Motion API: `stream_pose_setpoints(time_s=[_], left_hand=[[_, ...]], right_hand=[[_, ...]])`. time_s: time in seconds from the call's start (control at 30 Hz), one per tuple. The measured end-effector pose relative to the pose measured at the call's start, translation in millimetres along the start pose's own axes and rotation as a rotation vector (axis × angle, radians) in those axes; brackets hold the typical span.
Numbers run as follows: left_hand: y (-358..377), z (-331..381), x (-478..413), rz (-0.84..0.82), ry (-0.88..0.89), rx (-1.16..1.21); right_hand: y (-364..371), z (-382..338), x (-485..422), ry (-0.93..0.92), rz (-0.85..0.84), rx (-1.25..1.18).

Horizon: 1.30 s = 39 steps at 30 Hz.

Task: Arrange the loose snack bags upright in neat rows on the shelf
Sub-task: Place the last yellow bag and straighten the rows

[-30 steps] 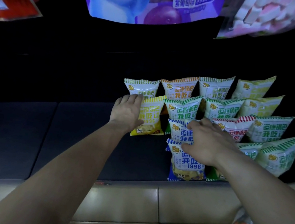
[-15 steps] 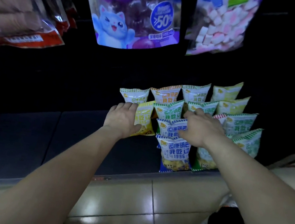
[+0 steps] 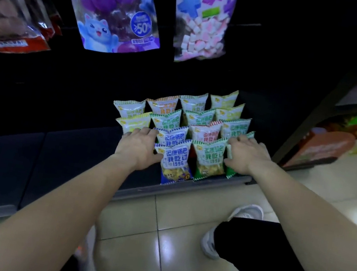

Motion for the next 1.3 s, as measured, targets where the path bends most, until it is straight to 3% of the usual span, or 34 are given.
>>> stream_pose_setpoints(time_s=[0.27, 0.6, 1.03, 1.3], left_hand=[[42.7, 94.8, -66.8, -0.049, 0.181, 0.038], [119.1, 166.6, -128.4, 0.029, 0.242, -0.036], [134.8, 166.2, -132.1, 0.127, 0.225, -0.071], [136.8, 166.5, -133.0, 0.138, 0.231, -0.042]], right_hand=[[27.1, 74.8, -63.3, -0.026, -0.054, 0.065], [83.5, 84.4, -152.2, -0.330, -0.059, 0.370], [86.3, 95.6, -160.7, -0.085, -0.005, 0.377], [87.1, 94.8, -157.6, -0.108, 0.048, 0.324]])
Point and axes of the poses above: each hand's wrist, its own x-axis away from the middle knuckle, its own y-axis out of the palm, z = x × y, the point moved 8 cm from there along -x, towards the middle knuckle, and after that the axes turned 6 degrees about -y, right-handed, at the moved point
